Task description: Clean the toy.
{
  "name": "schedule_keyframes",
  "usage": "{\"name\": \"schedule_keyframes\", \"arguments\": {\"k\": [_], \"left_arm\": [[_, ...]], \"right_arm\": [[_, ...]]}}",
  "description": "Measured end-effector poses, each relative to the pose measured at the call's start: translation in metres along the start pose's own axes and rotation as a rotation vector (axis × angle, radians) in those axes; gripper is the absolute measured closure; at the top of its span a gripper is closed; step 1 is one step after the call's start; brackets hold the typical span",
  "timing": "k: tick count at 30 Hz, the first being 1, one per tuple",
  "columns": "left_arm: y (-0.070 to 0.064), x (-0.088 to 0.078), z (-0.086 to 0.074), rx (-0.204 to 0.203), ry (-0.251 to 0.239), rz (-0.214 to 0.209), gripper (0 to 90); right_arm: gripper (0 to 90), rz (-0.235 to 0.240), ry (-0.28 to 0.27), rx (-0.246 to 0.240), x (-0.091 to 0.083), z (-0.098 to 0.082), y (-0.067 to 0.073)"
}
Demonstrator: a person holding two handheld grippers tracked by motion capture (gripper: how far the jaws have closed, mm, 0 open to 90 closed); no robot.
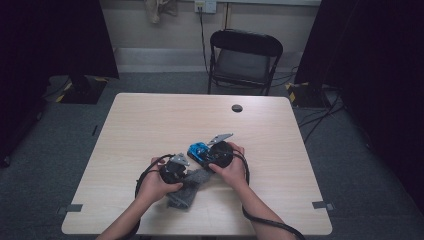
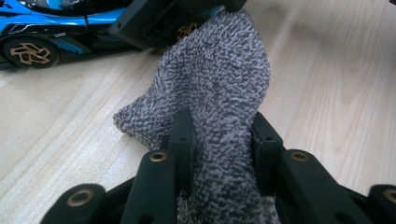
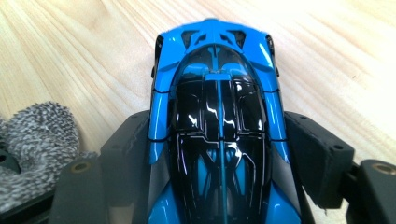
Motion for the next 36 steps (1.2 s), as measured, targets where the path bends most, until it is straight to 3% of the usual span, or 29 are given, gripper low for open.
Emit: {"name": "schedule_keyframes", "arguments": {"k": [8,17,31,36], "left_arm": [[-0.0009,-0.0001,-0.0002,-0.005,-0.002,-0.003,68.1],[-0.0025,0.0003,-0.0004,-0.008,-0.002,-0.009,68.1],[-0.0036,0.0004,-0.0003,-0.014,-0.009,-0.014,67.6],[-0.0038,0.0003,-0.0003,-0.011,-0.005,-0.012,67.5]], "right_arm": [[27.6,-0.007,0.012,-0.002,0.0015,-0.0001,0.0005],[27.2,-0.009,-0.01,-0.001,0.0011,-0.0012,0.0006],[24.1,0.006,0.016,-0.004,-0.0012,-0.0008,-0.0003],[22.8,0.006,-0.004,0.0,-0.005,0.0035,0.0]]}}
Point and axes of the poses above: each handheld gripper's, and its own axes: x roughly forward along the jaws, z roughly out of its top, y roughly to its left, the point moved 9 cm from there along x, roughly forward along the jaws, and after that the axes turned 13 degrees about -y, right-handed, at the moved point
